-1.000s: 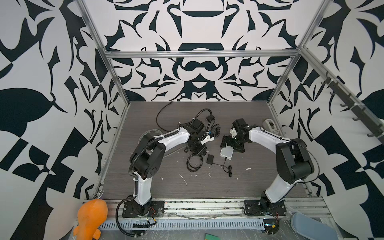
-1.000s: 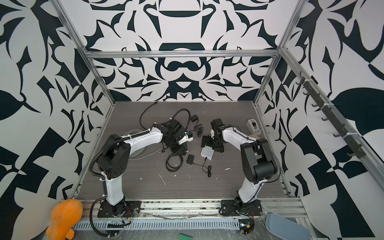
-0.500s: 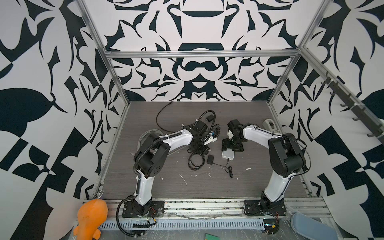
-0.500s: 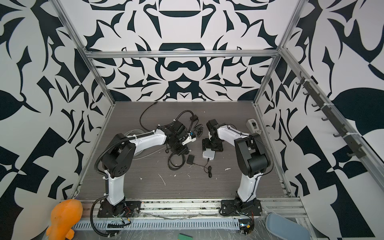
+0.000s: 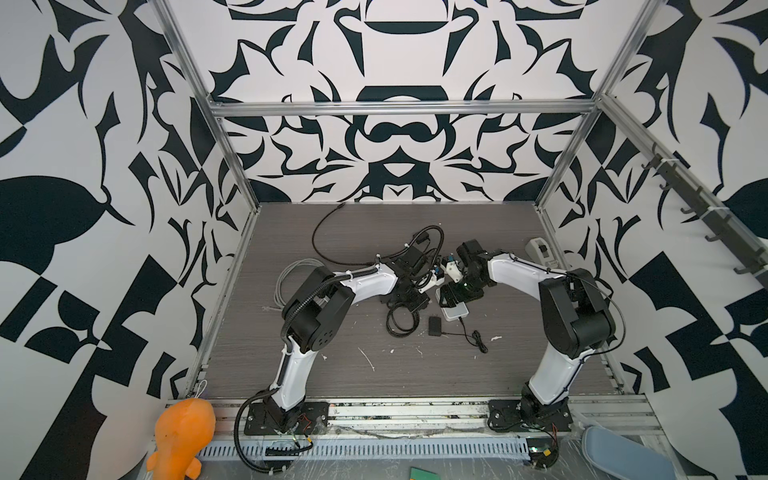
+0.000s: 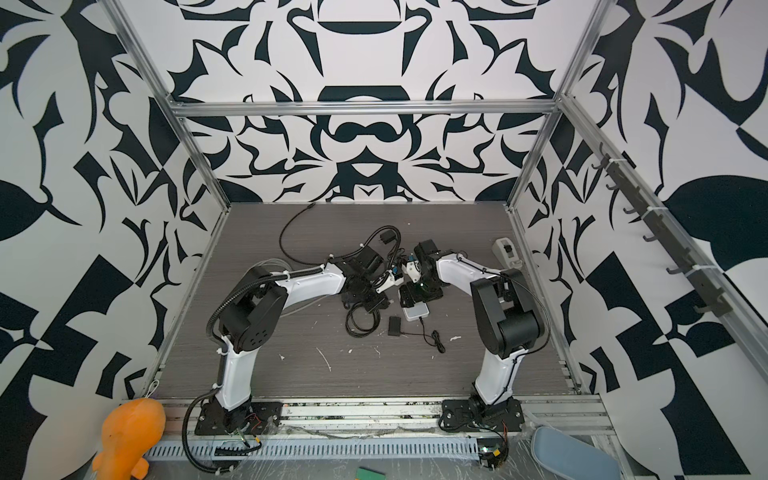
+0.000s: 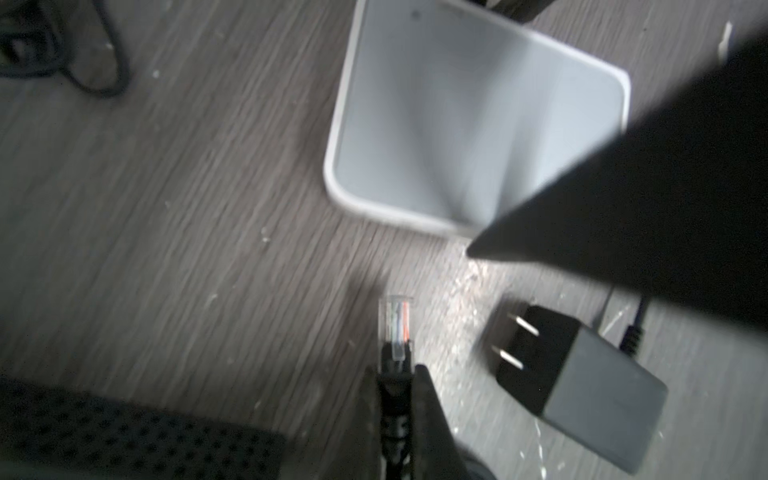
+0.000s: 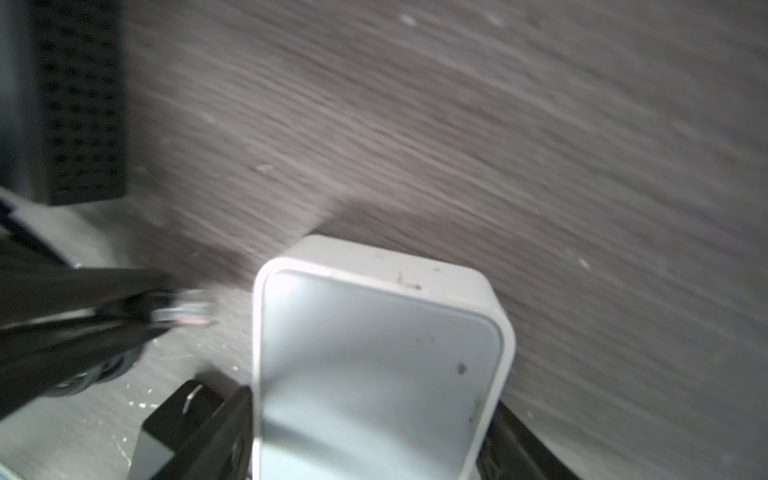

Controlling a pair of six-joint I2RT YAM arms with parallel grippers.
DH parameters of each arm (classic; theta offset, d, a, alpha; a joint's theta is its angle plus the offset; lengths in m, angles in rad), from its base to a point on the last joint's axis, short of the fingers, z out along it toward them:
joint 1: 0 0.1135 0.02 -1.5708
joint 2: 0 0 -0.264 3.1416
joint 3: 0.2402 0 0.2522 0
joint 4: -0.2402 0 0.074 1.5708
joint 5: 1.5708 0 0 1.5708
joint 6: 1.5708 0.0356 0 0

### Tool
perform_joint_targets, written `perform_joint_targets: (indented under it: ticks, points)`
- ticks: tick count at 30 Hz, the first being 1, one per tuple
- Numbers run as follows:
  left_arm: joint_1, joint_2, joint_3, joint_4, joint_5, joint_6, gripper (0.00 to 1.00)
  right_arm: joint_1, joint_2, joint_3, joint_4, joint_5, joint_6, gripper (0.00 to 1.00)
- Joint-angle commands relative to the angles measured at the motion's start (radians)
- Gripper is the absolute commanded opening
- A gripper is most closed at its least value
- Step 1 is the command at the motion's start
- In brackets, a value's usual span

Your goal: Insert the plug into the switch port

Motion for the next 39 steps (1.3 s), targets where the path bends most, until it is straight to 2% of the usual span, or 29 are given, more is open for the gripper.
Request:
perform_joint_targets:
  ticks: [1, 5, 9, 16, 21, 26, 33, 39]
  points:
    - [-0.008, 0.019, -0.021, 0.093, -0.046, -0.038, 0.02, -0.032, -0.006, -0.048, 0.043, -0.106, -0.058, 0.81]
    - [-0.012, 0.024, -0.042, 0.147, -0.056, -0.062, 0.02, -0.09, -0.053, -0.07, 0.066, -0.205, -0.013, 0.82]
    - [-0.018, 0.031, -0.051, 0.167, -0.064, -0.06, 0.02, -0.125, -0.066, -0.109, 0.141, -0.245, 0.123, 0.81]
    - [-0.035, 0.04, -0.059, 0.168, -0.116, -0.026, 0.02, -0.126, 0.039, -0.054, 0.114, -0.202, 0.177, 0.78]
    - [-0.05, 0.04, -0.066, 0.182, -0.137, -0.006, 0.01, -0.127, 0.078, -0.029, 0.103, -0.21, 0.152, 0.73]
    - [-0.054, 0.019, -0.103, 0.226, -0.146, -0.003, 0.01, -0.127, 0.114, -0.027, 0.093, -0.269, 0.106, 0.68]
    - [-0.061, -0.017, -0.16, 0.26, -0.144, 0.01, 0.01, -0.117, 0.213, 0.073, -0.021, -0.327, -0.05, 0.58]
    - [-0.061, -0.006, -0.165, 0.269, -0.171, -0.003, 0.0, -0.065, 0.226, 0.093, -0.058, -0.316, -0.077, 0.57]
